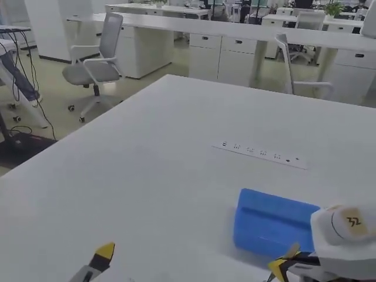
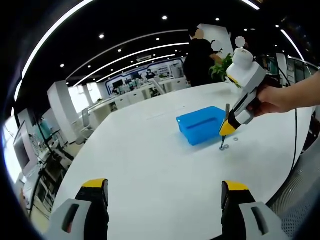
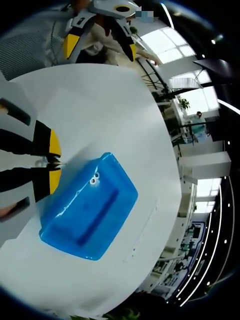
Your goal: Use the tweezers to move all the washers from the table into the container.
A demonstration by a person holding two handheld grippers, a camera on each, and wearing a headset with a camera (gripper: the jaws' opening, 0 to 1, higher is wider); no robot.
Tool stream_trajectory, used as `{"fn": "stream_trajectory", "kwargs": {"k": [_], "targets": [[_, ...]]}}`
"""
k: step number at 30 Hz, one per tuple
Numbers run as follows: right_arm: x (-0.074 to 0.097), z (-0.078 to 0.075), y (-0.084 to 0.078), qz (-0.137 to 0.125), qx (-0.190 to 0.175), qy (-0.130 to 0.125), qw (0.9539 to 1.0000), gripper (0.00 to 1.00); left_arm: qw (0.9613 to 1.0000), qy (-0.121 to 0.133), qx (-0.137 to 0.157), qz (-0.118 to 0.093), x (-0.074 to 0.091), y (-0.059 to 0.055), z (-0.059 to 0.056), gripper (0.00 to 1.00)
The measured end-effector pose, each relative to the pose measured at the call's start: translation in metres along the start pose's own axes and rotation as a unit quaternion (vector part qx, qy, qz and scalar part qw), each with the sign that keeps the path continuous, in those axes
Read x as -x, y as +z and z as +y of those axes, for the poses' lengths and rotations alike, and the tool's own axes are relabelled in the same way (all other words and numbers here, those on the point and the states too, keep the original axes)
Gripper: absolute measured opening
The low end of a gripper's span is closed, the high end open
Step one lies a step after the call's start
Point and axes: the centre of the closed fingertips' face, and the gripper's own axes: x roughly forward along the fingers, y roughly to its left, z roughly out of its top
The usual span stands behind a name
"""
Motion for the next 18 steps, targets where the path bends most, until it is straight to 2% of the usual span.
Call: {"fn": "stream_trajectory", "kwargs": {"k": [6,11,18], "targets": [[-0.002,0.0037,0.003,-0.002,0.023,-0.004,0.9997,0.03,1.0,0.002,0.0,0.001,0.0001,-0.0005,0.001,0.96],[-0.0012,0.0066,0.0006,-0.004,0.069,-0.015,0.9975,0.03,1.0,0.003,-0.003,0.004,0.0,-0.0014,0.0011,0.96],[-0.0013,0.0065,0.0015,0.0,0.07,-0.011,0.9975,0.02,1.0,-0.002,-0.003,0.003,-0.0004,-0.0015,-0.0007,0.96]]}}
